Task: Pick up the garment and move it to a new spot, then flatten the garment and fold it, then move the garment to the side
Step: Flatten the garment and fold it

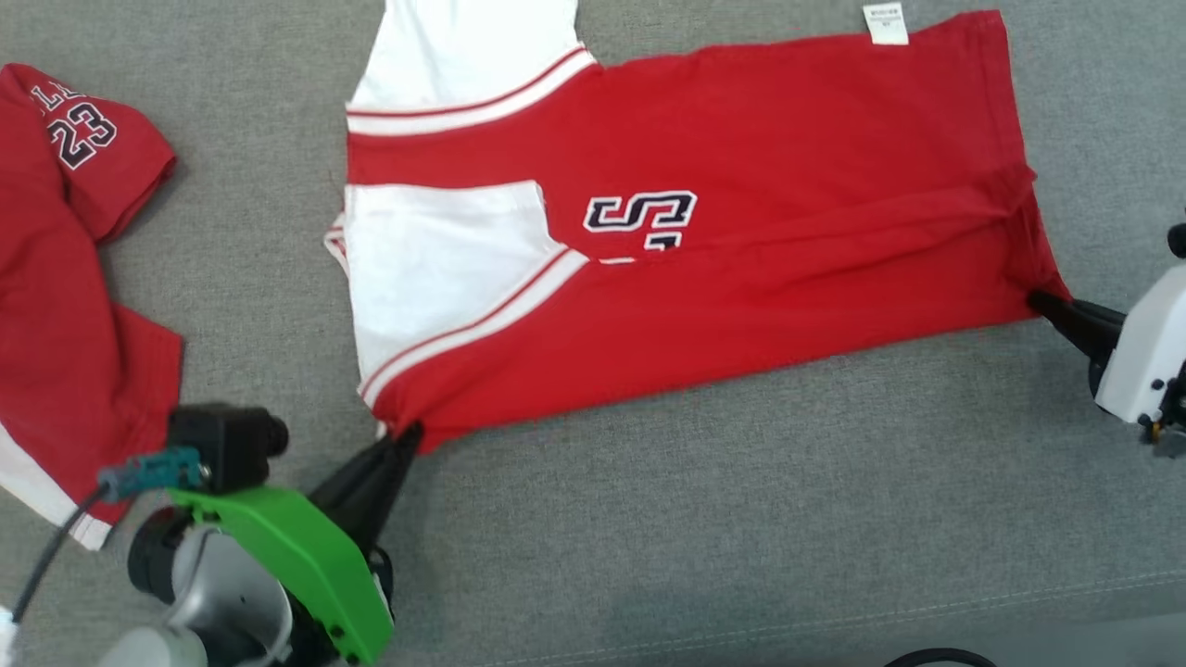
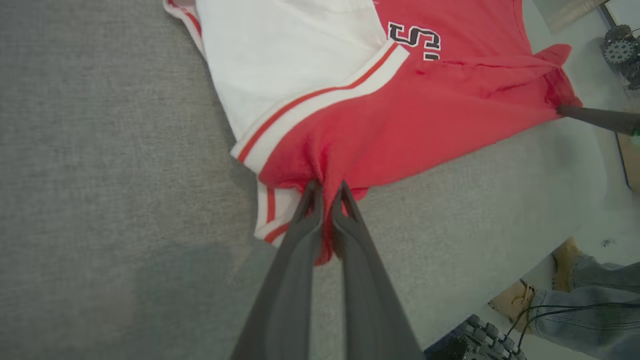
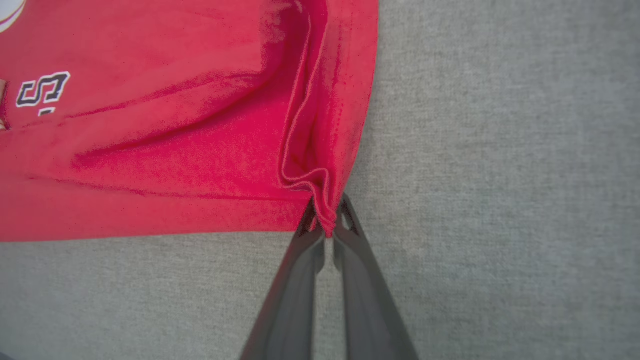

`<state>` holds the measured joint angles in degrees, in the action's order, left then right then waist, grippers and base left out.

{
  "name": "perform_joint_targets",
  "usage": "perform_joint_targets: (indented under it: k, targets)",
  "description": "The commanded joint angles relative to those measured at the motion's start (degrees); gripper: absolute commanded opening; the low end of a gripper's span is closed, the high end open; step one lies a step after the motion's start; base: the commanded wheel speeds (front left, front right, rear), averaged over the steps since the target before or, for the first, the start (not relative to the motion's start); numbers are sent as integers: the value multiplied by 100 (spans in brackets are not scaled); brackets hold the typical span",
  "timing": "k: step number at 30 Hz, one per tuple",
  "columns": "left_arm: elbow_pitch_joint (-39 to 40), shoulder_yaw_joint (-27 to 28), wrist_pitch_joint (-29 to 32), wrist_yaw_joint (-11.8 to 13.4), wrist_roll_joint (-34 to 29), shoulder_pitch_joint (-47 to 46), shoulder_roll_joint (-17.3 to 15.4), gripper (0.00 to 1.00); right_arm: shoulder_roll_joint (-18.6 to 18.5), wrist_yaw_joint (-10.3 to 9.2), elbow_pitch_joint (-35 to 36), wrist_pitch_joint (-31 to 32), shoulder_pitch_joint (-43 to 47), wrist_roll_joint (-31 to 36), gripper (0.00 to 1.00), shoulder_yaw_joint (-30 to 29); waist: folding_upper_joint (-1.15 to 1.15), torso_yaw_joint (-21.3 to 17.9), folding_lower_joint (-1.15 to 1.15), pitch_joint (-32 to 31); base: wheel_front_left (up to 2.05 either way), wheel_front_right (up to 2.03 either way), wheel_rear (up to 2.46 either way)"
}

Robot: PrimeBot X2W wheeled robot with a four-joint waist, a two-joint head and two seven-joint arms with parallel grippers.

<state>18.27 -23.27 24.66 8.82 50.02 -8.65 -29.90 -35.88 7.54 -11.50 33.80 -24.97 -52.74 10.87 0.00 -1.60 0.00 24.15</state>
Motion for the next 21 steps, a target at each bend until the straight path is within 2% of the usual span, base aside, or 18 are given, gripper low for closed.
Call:
perform_joint_targets:
  k: [1, 4, 8, 9, 10, 11, 12, 14, 18, 21]
  targets:
    - [217, -68, 26, 77, -68, 263, -69, 0, -96, -10, 28, 63, 194, -103, 0, -63, 0, -26, 0, -10, 0, 0, 0]
    - [552, -242, -41, 271, -285, 687, -114, 0, -222, -10, 61, 196, 517, -247, 0, -156, 0, -30, 0, 12, 0, 0, 0]
    - [562, -424, -184, 369, -377, 933, 78, 0, -251, -14, -155, 148, 764, -108, 0, -313, 0, -25, 0, 66, 0, 0, 0]
    - [520, -476, -216, 381, -425, 935, 112, 0, -244, -17, -221, 120, 777, 9, 3, -322, 0, -24, 0, 72, 0, 0, 0]
    - [466, -521, -227, 405, -513, 920, 120, 8, -230, -18, -268, 116, 797, 98, 46, -293, 0, -24, 0, 73, 0, 0, 0]
    - [425, -553, -248, 424, -609, 898, 100, 46, -206, -18, -308, 114, 801, 180, 100, -279, 0, -32, 0, 73, 0, 0, 0]
    - [400, -555, -266, 449, -663, 882, 80, 100, -175, -18, -328, 112, 792, 231, 100, -282, 0, -44, 0, 71, 0, 0, 0]
    - [424, -500, -285, 494, -706, 889, 25, 100, -179, -15, -208, 202, 782, 278, 100, -237, 0, -73, 0, 78, 0, 0, 0]
    - [730, -156, -186, 607, -754, 787, -327, 100, -517, -11, 299, 188, 556, 511, 100, -404, 0, -166, 0, 184, 0, 0, 0]
    - [901, 134, -108, 665, -705, 597, -528, 100, -460, -6, 526, 69, 214, 646, 100, -549, 0, -250, 0, 298, 0, 0, 0]
